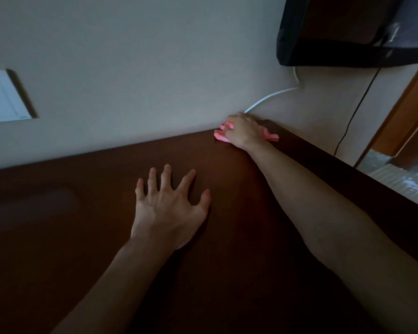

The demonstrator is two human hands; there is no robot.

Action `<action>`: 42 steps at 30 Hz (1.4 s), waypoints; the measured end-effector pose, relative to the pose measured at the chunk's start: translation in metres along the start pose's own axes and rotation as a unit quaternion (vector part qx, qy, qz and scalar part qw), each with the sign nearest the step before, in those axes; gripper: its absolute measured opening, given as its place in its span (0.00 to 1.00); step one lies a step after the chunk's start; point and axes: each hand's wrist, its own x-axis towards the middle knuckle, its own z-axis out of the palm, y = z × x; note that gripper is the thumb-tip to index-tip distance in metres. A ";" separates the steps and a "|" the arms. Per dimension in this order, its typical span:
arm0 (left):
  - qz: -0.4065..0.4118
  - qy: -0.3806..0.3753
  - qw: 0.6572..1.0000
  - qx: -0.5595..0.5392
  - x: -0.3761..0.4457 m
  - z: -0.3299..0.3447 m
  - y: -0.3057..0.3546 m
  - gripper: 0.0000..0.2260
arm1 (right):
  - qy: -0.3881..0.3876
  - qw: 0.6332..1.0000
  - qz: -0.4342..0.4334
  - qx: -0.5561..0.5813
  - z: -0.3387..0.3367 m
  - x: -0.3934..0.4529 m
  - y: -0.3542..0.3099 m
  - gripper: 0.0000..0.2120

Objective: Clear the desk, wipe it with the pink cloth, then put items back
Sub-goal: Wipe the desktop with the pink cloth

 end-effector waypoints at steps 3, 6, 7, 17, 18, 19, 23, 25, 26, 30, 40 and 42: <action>-0.005 0.009 1.000 -0.007 -0.001 0.000 0.000 0.32 | -0.016 0.998 -0.067 0.003 -0.011 -0.041 -0.019 0.19; -0.006 0.056 0.998 -0.038 -0.011 -0.002 0.000 0.30 | -0.027 0.991 -0.123 0.036 -0.031 -0.115 -0.026 0.13; -0.007 0.089 0.995 -0.050 -0.019 -0.005 0.000 0.30 | -0.021 0.989 -0.139 0.037 -0.037 -0.146 -0.028 0.10; 0.019 0.038 0.998 -0.036 -0.235 -0.010 0.027 0.31 | -0.030 0.953 -0.285 0.103 -0.125 -0.437 -0.038 0.09; 0.021 0.048 0.998 -0.028 -0.258 -0.005 0.025 0.31 | -0.035 0.947 -0.302 0.103 -0.132 -0.456 -0.036 0.10; 0.023 0.054 0.998 -0.019 -0.274 0.000 0.022 0.30 | -0.041 0.944 -0.310 0.106 -0.137 -0.469 -0.032 0.11; 0.026 0.031 0.999 -0.023 -0.296 0.002 0.014 0.29 | -0.043 0.977 -0.189 0.093 -0.138 -0.446 -0.021 0.12; 0.032 0.020 0.999 -0.019 -0.299 -0.001 0.016 0.30 | -0.019 0.994 -0.092 0.059 -0.136 -0.424 -0.026 0.12; 0.035 0.021 0.999 -0.008 -0.298 -0.002 0.017 0.30 | -0.012 0.996 -0.076 0.041 -0.132 -0.419 -0.031 0.11; 0.063 0.057 0.996 0.032 -0.278 -0.017 0.006 0.26 | -0.009 0.984 -0.171 0.049 -0.125 -0.441 -0.049 0.14; -0.006 -0.015 0.998 0.065 -0.090 -0.027 -0.055 0.35 | 0.001 0.990 -0.143 0.018 -0.057 -0.257 -0.061 0.09; -0.004 -0.025 0.999 0.030 -0.074 -0.017 -0.062 0.35 | -0.008 0.994 -0.109 0.012 -0.041 -0.197 -0.062 0.11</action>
